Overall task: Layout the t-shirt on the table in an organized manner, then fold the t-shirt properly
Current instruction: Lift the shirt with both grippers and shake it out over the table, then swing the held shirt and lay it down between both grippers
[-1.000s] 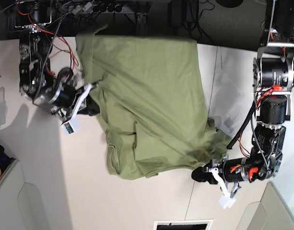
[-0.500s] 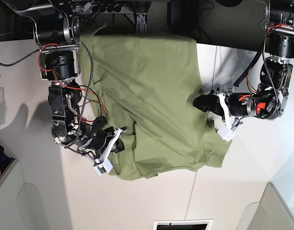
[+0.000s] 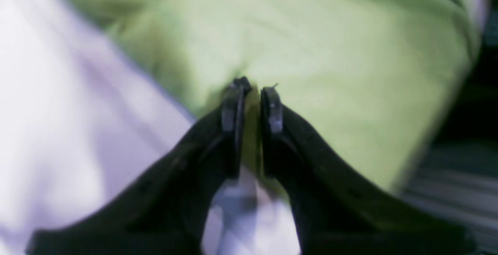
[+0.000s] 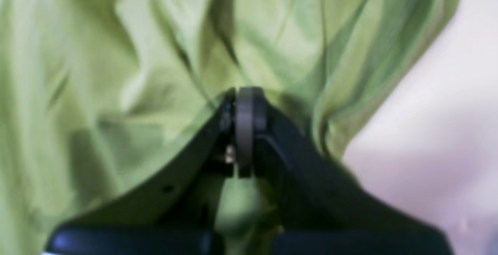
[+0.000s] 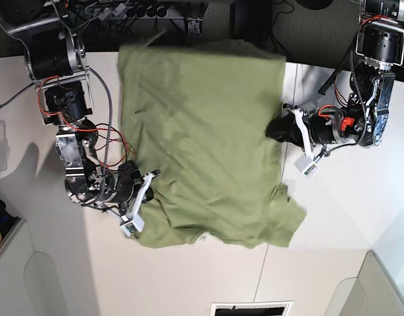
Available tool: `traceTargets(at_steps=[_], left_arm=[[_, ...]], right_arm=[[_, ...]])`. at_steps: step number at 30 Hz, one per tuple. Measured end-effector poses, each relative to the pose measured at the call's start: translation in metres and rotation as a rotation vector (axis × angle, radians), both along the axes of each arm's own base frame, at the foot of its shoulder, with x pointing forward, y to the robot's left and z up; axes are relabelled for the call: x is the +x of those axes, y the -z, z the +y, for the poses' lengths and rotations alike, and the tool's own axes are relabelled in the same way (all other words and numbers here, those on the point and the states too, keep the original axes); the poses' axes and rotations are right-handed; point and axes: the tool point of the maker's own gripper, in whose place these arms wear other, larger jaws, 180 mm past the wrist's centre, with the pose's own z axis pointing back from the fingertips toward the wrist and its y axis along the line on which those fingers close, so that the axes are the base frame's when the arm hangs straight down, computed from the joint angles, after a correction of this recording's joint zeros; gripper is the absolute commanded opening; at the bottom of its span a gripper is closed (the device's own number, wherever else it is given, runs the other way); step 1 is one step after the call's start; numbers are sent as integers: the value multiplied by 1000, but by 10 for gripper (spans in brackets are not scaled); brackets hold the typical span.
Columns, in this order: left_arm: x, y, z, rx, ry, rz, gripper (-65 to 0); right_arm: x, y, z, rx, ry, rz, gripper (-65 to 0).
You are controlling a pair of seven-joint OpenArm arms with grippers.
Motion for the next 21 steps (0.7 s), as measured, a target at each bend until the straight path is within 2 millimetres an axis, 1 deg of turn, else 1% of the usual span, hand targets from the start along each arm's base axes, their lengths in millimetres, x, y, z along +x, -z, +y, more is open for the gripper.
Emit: traceTargets(at_steps=[3, 5, 8, 10, 12, 14, 17, 19, 21], left_arm=[[23, 1, 10, 29, -38, -5, -532], [41, 3, 10, 31, -65, -5, -532], [68, 5, 4, 6, -108, 8, -532], [86, 6, -5, -8, -127, 12, -532], [100, 6, -12, -17, -143, 18, -532], [112, 6, -18, -21, -153, 24, -532], [128, 1, -29, -13, -148, 22, -532], [135, -4, -36, -6, -139, 22, -532], [140, -9, -44, -5, -129, 21, -531]], right_arm=[[-8, 5, -20, 12, 33, 31, -650], [-15, 7, -26, 37, 47, 27, -650], [-32, 10, -33, 35, 44, 24, -650], [-51, 13, -38, 24, 41, 34, -650], [-73, 13, -38, 22, 22, 35, -650], [-97, 13, -32, 30, -1, 37, -650], [-129, 8, -18, 54, -35, 31, -650], [-146, 3, -10, 62, -56, 23, -650], [-154, -3, -8, 66, -58, 16, -650]])
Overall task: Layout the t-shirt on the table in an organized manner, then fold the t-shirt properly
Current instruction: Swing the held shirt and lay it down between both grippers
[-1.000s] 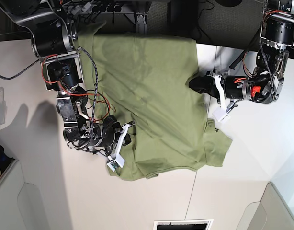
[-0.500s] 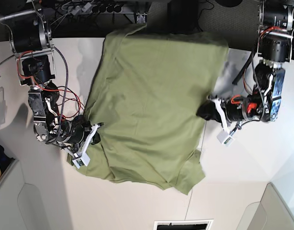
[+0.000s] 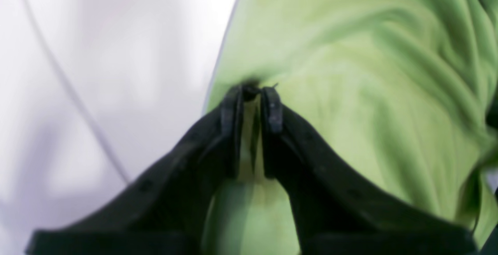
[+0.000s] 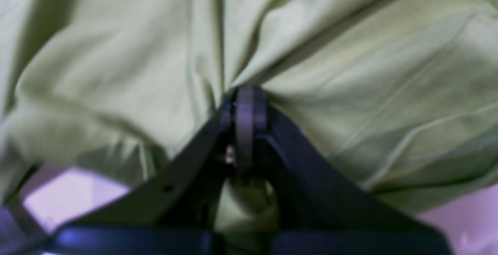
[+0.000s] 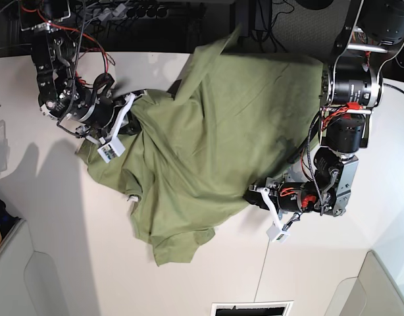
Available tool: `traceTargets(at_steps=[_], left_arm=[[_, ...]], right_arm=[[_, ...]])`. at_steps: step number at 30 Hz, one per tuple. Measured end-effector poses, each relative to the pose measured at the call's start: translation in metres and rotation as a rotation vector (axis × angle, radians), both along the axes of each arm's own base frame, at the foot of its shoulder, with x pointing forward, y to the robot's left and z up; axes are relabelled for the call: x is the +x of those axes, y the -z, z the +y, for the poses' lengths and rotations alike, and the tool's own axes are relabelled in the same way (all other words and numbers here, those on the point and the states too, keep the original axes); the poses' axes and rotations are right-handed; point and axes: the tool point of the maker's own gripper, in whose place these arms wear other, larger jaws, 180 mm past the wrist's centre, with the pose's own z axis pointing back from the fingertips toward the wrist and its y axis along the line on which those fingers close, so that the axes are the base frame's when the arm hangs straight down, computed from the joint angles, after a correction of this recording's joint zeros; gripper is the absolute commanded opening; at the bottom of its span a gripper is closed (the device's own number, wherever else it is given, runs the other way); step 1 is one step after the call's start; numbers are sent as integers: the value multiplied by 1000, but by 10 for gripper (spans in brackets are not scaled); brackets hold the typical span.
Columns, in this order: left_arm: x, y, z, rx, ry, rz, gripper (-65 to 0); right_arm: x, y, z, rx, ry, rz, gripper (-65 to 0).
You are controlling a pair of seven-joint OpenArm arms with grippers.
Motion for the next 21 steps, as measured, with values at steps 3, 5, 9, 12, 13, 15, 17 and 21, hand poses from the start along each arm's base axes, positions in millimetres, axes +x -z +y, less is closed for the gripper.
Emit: traceTargets(at_steps=[3, 5, 9, 12, 13, 15, 17, 21], left_arm=[[1, -12, -8, -35, 17, 40, -529], [8, -34, -8, -82, 22, 8, -529], [21, -82, 13, -128, 31, -97, -529], [3, -94, 19, -178, 76, -65, -529], [-7, -94, 19, -203, 92, -40, -530], [-26, -89, 20, -248, 114, 11, -530], [-46, -83, 21, -300, 126, 54, -530], [-98, -58, 38, -320, 139, 164, -530]], right_arm=[[5, -7, -10, -6, 40, -9, -650], [15, -11, -23, -24, 90, -29, -650], [43, -31, -34, -19, 141, -92, -650], [66, -48, -28, 13, 146, -143, -650], [73, -51, -26, 24, 149, -151, -650], [86, -54, -23, 38, 158, -160, -650], [101, -54, -22, 53, 171, -163, -650], [123, -43, -10, 79, 165, -132, -650]])
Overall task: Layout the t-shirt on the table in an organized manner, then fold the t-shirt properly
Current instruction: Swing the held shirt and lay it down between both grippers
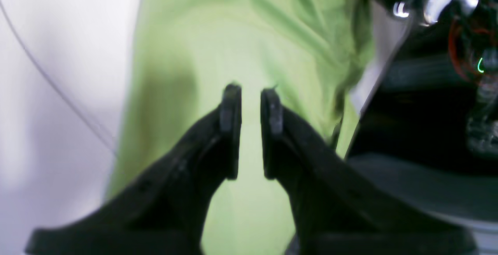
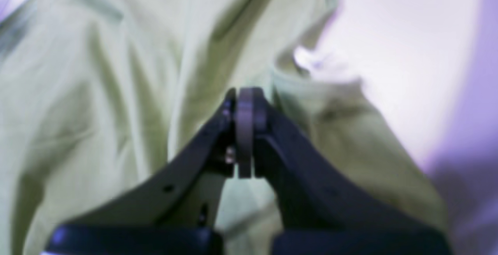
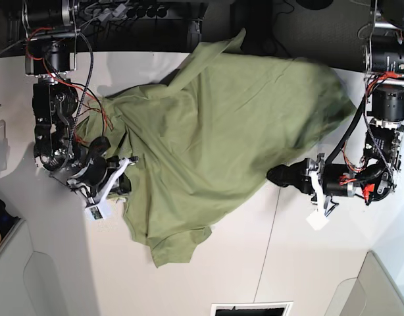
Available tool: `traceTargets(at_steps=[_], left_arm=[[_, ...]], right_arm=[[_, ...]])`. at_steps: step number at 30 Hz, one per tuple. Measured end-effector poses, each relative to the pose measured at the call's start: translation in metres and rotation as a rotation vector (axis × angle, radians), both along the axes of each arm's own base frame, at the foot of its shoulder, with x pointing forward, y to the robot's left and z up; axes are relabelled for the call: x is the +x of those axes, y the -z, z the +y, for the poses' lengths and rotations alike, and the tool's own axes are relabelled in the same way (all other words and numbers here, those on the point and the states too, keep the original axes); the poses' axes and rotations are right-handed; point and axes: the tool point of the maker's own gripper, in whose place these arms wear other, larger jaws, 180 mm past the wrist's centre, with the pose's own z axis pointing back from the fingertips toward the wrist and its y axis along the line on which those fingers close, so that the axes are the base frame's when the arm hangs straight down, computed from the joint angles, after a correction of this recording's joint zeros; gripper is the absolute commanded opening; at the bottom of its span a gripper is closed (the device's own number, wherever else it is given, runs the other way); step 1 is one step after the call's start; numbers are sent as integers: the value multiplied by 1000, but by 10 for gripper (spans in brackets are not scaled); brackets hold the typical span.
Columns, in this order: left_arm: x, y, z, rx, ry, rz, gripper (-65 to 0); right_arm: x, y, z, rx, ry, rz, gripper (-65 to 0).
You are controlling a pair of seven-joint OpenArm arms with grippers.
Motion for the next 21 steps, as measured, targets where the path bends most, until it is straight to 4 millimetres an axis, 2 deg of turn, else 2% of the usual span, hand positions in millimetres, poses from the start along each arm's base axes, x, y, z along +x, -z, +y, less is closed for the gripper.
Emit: traceTargets(at_steps=[5, 8, 12, 15, 21], left_arm=[[-61, 33, 12, 43, 36, 111, -530], [-83, 63, 21, 130, 18, 149, -530], [-93, 84, 30, 155, -36, 113, -530], [-83, 89, 37, 186, -63, 48, -530], [-30, 83, 56, 360, -94, -112, -531]], right_arm=[[4, 29, 2, -25, 4, 70, -650], [5, 35, -4, -38, 13, 83, -650], [2, 40, -11, -51, 18, 108, -650], [0, 39, -22, -54, 24, 126, -650], [-18, 44, -71, -37, 70, 175, -650]])
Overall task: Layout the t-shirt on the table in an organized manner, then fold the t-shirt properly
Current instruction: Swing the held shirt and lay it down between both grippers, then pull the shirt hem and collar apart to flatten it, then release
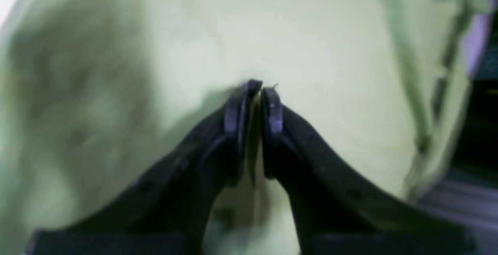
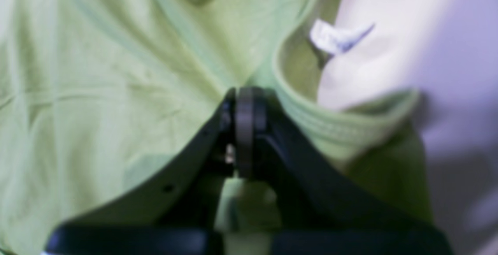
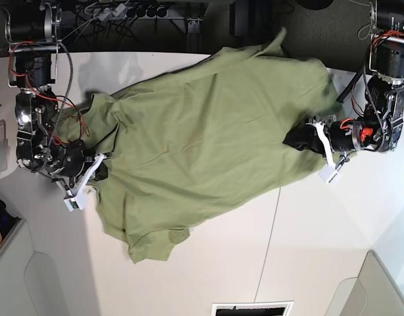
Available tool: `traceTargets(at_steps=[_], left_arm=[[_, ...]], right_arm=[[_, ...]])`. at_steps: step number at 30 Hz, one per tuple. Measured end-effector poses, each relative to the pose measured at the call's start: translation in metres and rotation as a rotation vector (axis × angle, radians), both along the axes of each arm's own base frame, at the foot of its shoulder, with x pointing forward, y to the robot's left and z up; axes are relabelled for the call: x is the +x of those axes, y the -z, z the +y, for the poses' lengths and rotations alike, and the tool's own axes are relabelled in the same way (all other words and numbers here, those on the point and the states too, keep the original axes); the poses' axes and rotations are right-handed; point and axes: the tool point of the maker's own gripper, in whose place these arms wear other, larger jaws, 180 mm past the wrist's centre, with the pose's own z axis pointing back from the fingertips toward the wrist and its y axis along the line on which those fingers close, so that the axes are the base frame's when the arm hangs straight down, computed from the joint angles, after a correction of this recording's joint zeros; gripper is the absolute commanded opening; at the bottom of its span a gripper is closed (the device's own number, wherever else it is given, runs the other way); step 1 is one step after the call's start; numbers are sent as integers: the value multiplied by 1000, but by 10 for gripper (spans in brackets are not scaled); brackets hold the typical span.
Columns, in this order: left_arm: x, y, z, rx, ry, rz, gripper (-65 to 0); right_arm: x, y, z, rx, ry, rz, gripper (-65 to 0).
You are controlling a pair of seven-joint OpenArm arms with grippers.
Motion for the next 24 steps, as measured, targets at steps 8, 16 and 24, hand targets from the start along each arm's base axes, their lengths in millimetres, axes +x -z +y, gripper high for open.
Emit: traceTargets(at_steps=[8, 16, 24], left_arm=[[57, -10, -19, 100, -12, -62, -531], [97, -12, -55, 246, 115, -122, -531], [97, -37, -39, 300, 119, -88, -531]], right_arm=[[-46, 12, -4, 27, -3, 3, -650], [-88, -5, -6, 16, 4, -32, -650], [-84, -28, -16, 33, 35, -60, -650]])
